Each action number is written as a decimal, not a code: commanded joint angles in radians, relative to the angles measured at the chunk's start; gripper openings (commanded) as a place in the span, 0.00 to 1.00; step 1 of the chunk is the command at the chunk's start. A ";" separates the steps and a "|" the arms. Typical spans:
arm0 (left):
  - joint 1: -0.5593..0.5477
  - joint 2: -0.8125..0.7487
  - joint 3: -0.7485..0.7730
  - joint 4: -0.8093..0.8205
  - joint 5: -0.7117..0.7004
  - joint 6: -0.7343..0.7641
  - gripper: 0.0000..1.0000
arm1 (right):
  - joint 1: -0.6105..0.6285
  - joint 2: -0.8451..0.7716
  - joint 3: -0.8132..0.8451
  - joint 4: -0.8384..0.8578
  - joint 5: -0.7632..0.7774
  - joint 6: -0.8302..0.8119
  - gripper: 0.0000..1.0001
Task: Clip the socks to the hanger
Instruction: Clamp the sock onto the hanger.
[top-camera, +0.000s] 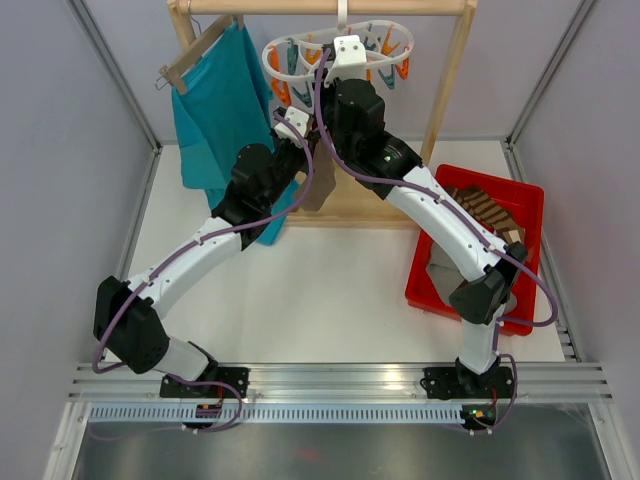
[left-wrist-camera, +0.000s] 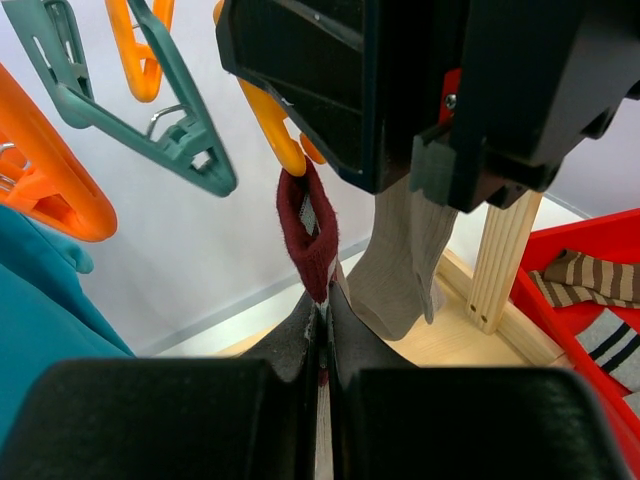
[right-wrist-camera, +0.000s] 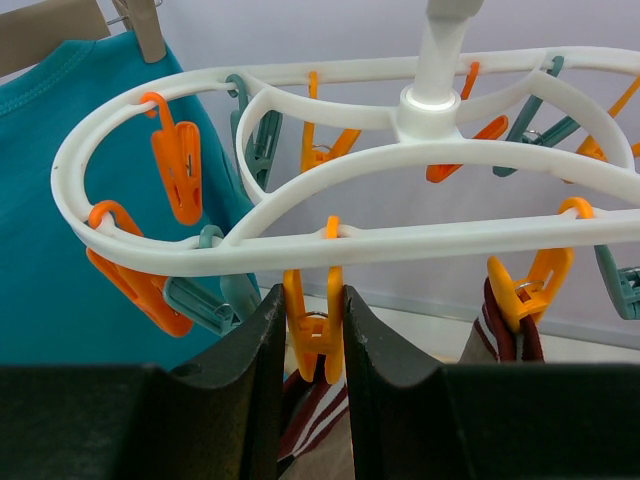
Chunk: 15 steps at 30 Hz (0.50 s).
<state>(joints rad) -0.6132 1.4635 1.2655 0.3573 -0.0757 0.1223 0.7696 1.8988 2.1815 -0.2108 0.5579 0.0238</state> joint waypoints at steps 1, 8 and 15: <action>-0.005 -0.011 0.048 0.054 0.013 0.004 0.02 | 0.010 -0.017 0.035 -0.027 0.004 0.013 0.00; -0.005 -0.023 0.040 0.060 -0.001 0.004 0.02 | 0.008 -0.018 0.035 -0.027 0.005 0.010 0.00; -0.005 -0.040 0.035 0.066 -0.006 0.007 0.02 | 0.010 -0.017 0.034 -0.027 0.005 0.010 0.00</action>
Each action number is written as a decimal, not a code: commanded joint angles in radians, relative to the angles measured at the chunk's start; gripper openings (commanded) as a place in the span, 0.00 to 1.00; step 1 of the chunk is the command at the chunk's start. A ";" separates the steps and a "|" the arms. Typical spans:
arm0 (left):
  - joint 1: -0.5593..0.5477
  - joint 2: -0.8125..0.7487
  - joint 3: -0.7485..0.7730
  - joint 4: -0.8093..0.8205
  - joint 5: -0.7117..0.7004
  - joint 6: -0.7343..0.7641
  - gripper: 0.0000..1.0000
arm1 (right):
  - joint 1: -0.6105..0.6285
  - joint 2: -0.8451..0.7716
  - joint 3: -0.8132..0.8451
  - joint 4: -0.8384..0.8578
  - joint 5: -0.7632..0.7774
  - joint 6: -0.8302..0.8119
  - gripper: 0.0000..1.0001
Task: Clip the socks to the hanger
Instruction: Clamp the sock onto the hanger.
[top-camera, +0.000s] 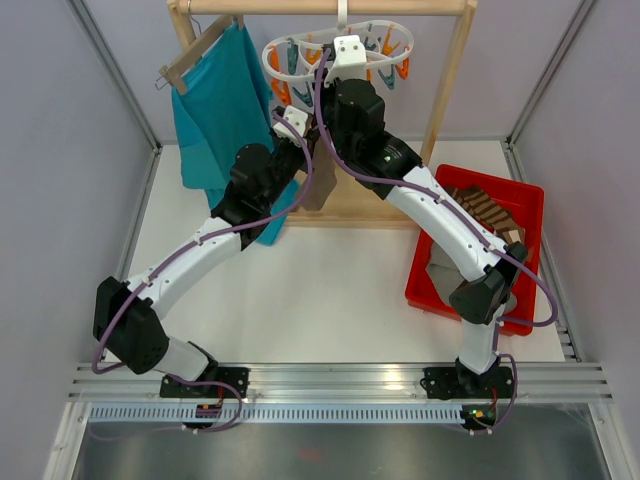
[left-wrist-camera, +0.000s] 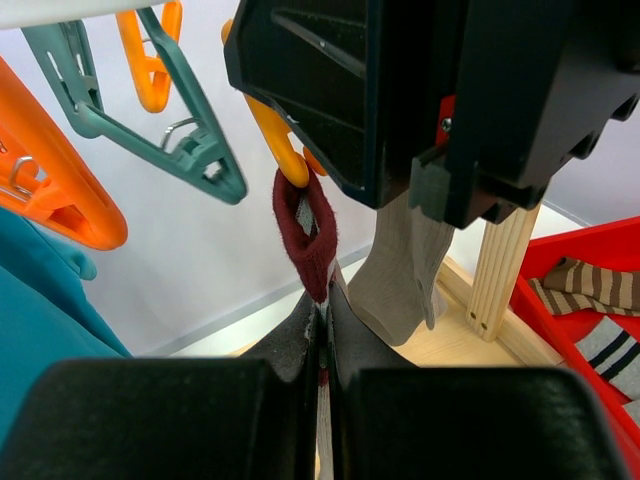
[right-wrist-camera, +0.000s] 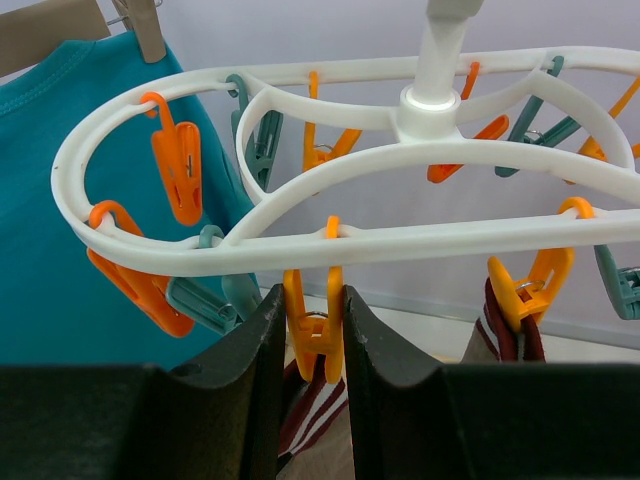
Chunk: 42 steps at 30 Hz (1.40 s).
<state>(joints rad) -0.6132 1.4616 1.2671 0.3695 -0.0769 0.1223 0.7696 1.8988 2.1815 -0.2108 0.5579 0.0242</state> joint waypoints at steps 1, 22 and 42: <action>-0.005 -0.040 0.034 0.054 -0.004 0.007 0.02 | 0.010 -0.015 0.034 -0.029 0.005 0.010 0.00; -0.005 -0.041 0.054 0.068 0.000 -0.009 0.02 | 0.010 -0.015 0.029 -0.025 0.004 0.008 0.00; -0.005 -0.026 0.075 0.037 0.003 -0.026 0.02 | 0.008 -0.033 0.026 -0.036 -0.006 0.009 0.05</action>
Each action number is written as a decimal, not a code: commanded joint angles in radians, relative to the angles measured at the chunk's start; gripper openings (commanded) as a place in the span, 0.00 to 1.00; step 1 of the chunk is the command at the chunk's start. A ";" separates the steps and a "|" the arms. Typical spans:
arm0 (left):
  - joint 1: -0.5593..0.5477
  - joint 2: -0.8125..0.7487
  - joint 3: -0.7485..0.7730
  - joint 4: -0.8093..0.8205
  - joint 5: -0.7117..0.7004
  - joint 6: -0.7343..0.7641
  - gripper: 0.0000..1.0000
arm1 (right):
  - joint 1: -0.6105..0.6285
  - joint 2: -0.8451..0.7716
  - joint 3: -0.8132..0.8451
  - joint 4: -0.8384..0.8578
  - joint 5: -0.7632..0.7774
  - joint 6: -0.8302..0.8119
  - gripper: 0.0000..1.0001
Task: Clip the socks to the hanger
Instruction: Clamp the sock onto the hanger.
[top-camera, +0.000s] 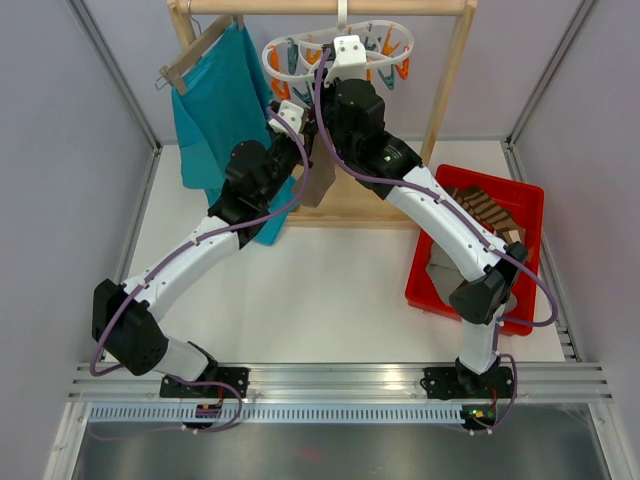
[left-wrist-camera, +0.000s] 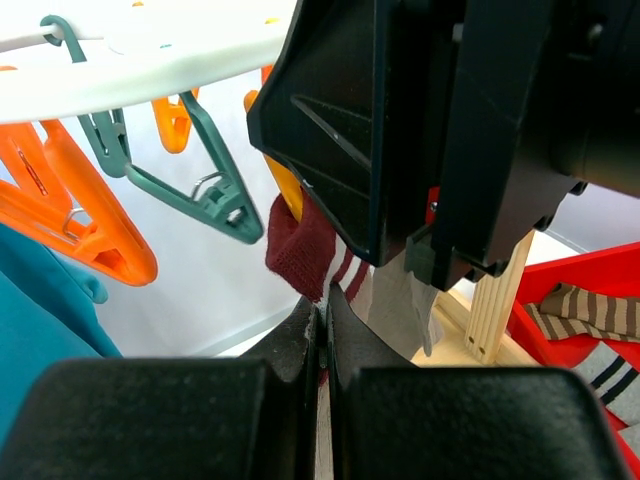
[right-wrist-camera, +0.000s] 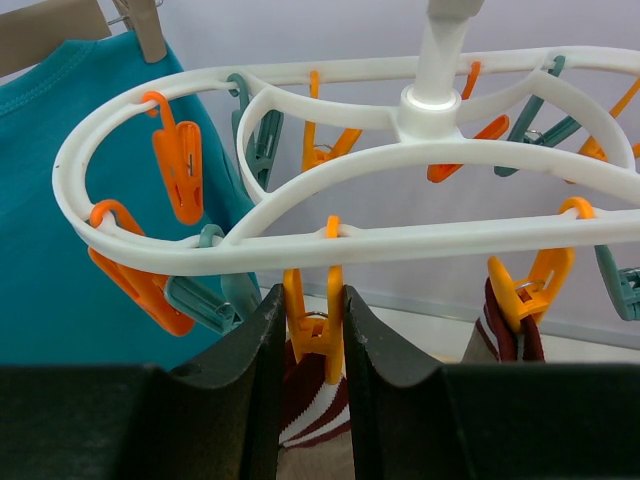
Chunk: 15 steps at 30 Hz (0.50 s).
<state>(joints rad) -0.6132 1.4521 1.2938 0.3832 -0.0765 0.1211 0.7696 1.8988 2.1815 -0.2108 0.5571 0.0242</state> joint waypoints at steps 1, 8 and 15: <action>-0.005 -0.013 0.056 0.011 0.000 -0.026 0.02 | 0.008 -0.035 0.026 -0.038 -0.006 0.011 0.08; -0.005 -0.001 0.076 -0.020 -0.020 -0.047 0.04 | 0.008 -0.072 0.014 -0.065 -0.042 0.048 0.64; -0.005 0.001 0.081 -0.049 0.006 -0.055 0.26 | 0.008 -0.136 -0.011 -0.120 -0.060 0.124 0.82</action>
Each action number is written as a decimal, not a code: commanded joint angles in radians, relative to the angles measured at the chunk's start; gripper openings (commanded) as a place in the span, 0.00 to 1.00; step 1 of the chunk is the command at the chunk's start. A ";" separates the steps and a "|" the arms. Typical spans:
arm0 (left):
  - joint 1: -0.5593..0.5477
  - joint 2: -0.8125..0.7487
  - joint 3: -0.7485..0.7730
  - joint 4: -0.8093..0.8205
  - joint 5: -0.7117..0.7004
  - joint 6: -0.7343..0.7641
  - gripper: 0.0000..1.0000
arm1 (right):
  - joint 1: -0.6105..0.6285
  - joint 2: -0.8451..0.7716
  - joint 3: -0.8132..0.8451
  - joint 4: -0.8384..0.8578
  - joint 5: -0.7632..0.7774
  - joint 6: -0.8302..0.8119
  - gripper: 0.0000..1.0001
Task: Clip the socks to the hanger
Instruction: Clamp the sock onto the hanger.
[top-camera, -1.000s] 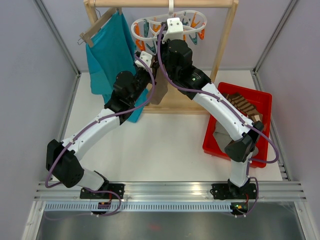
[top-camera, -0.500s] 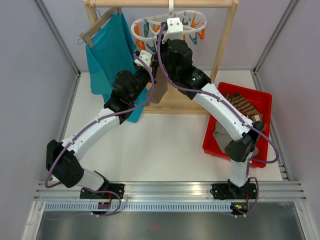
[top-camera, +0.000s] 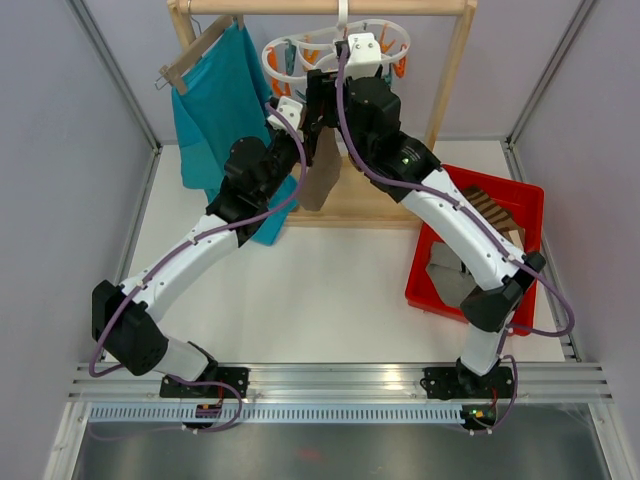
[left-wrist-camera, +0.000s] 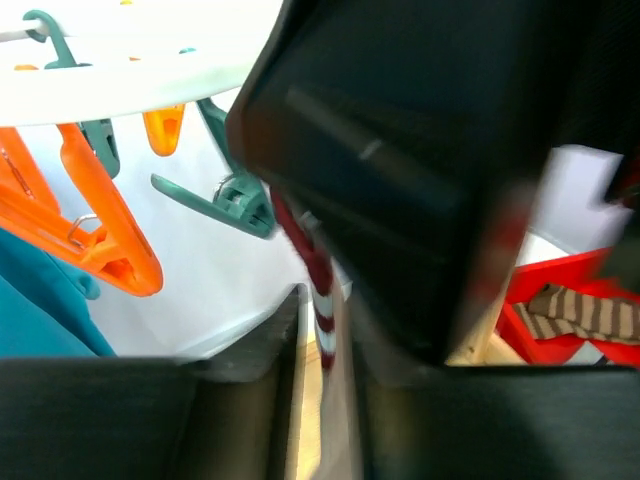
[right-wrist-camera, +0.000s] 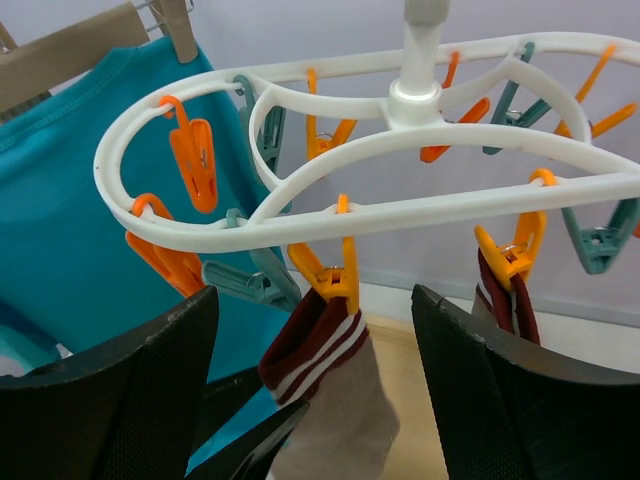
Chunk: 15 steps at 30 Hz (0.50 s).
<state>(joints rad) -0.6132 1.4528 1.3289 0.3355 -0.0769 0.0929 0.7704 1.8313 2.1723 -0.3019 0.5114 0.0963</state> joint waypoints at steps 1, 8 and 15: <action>-0.005 0.000 0.046 -0.009 0.011 -0.027 0.38 | 0.007 -0.085 -0.006 -0.042 -0.011 0.062 0.84; -0.005 -0.006 0.039 -0.050 0.069 -0.048 0.54 | 0.004 -0.231 -0.144 -0.124 0.077 0.115 0.88; -0.026 -0.029 0.044 -0.107 0.072 -0.071 0.58 | -0.210 -0.429 -0.351 -0.235 -0.005 0.253 0.90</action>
<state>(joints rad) -0.6212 1.4521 1.3304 0.2584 -0.0235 0.0586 0.6621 1.4666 1.8671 -0.4633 0.5152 0.2558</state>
